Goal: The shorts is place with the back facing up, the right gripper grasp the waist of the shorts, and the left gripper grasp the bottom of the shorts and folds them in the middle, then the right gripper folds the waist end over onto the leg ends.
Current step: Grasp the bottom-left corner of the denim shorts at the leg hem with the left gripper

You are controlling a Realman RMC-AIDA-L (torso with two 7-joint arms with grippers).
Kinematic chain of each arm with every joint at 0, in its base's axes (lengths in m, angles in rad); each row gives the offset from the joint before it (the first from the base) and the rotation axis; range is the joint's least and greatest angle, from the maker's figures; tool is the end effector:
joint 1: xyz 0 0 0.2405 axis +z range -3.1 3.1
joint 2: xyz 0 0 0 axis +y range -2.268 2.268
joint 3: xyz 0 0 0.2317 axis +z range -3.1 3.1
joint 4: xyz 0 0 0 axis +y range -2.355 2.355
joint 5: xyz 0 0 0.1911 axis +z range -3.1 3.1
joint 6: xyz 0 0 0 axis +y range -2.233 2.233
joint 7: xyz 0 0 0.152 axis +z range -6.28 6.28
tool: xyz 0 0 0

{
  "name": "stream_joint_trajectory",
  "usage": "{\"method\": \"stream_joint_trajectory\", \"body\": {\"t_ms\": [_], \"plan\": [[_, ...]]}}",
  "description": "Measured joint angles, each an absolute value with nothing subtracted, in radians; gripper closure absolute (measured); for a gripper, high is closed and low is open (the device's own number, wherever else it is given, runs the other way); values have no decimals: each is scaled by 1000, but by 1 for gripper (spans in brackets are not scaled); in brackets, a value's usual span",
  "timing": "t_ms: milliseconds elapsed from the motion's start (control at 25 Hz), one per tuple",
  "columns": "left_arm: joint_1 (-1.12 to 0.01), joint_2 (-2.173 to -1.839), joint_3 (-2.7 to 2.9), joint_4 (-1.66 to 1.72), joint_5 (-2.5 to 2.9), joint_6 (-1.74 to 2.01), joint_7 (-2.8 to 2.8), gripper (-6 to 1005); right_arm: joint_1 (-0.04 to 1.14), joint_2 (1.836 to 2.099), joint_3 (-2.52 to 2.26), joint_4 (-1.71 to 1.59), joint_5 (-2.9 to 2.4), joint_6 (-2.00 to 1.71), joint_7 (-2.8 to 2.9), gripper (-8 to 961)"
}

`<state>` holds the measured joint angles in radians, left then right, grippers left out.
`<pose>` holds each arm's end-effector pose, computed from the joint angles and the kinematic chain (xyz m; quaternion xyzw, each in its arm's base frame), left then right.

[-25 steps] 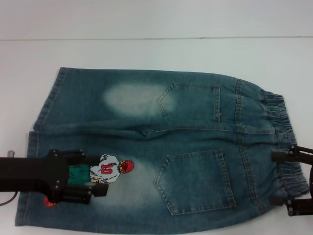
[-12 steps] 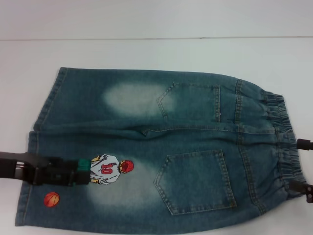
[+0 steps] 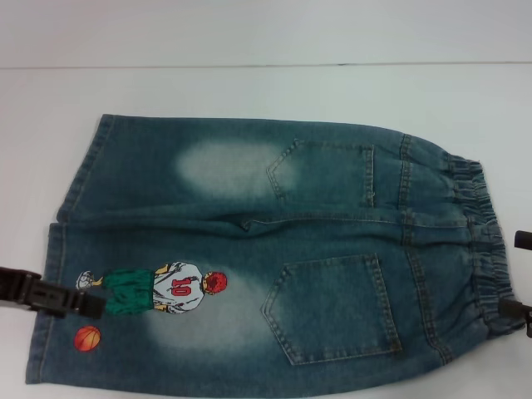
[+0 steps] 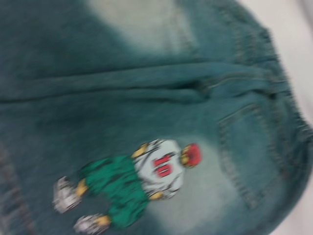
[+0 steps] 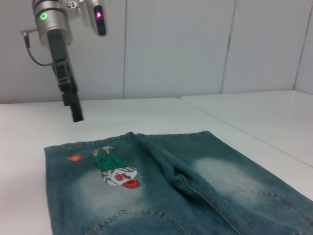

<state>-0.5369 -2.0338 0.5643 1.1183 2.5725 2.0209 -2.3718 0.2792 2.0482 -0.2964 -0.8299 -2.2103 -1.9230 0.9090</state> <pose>-0.2560 0.2635 0.0779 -0.8085 -0.5878 -0.0006 0.0282 0.3018 0.2140 0.0706 -0.9491 0.0842 0.2081 0.2210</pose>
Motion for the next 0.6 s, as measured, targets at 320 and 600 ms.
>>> {"method": "stream_joint_trajectory", "body": {"t_ms": [320,600], "plan": [[-559,-2028,565,1114,2742,1987,-2430,126,283,2054,-301,-830,-2215,-1900,910,43],[-562,-2036,564,1110,2835,1950,-2455,127,284,2052,-306,-830,-2216,-1912,917,43]]}}
